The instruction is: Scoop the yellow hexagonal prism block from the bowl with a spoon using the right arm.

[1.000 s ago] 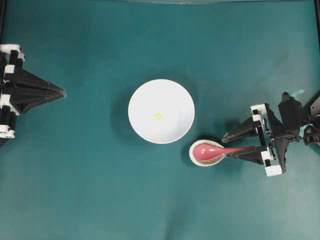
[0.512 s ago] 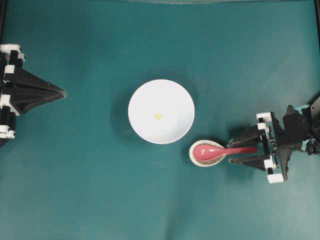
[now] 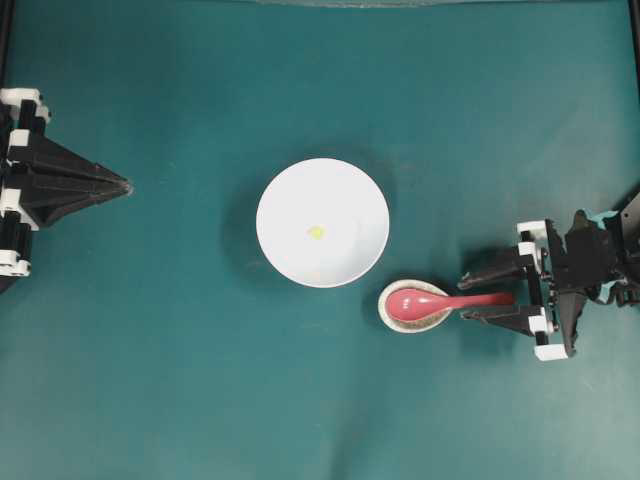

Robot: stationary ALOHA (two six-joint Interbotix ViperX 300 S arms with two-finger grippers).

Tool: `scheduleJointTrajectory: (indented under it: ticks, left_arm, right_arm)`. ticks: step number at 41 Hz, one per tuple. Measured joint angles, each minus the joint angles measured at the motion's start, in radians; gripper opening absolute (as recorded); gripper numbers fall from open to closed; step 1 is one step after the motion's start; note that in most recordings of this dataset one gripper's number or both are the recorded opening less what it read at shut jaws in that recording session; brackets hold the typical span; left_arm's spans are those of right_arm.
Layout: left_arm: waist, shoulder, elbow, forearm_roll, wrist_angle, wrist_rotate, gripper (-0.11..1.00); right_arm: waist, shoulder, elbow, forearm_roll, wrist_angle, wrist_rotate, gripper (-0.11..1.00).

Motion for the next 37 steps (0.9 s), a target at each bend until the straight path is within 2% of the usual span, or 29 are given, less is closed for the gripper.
scheduleJointTrajectory:
  ticks: [18, 33, 37]
  left_arm:
    - [0.000, 0.002, 0.000, 0.000, -0.002, 0.000, -0.01]
    - [0.000, 0.002, 0.000, 0.000, -0.011, 0.000, -0.01]
    - [0.000, 0.000, 0.000, 0.000, -0.015, 0.000, -0.01]
  right_arm:
    - [0.000, 0.000, 0.000, 0.000, 0.037, -0.005, 0.53]
    - [0.000, 0.000, -0.005, 0.000, 0.043, -0.043, 0.47]
    - [0.000, 0.000, -0.006, 0.000, 0.041, -0.041, 0.42]
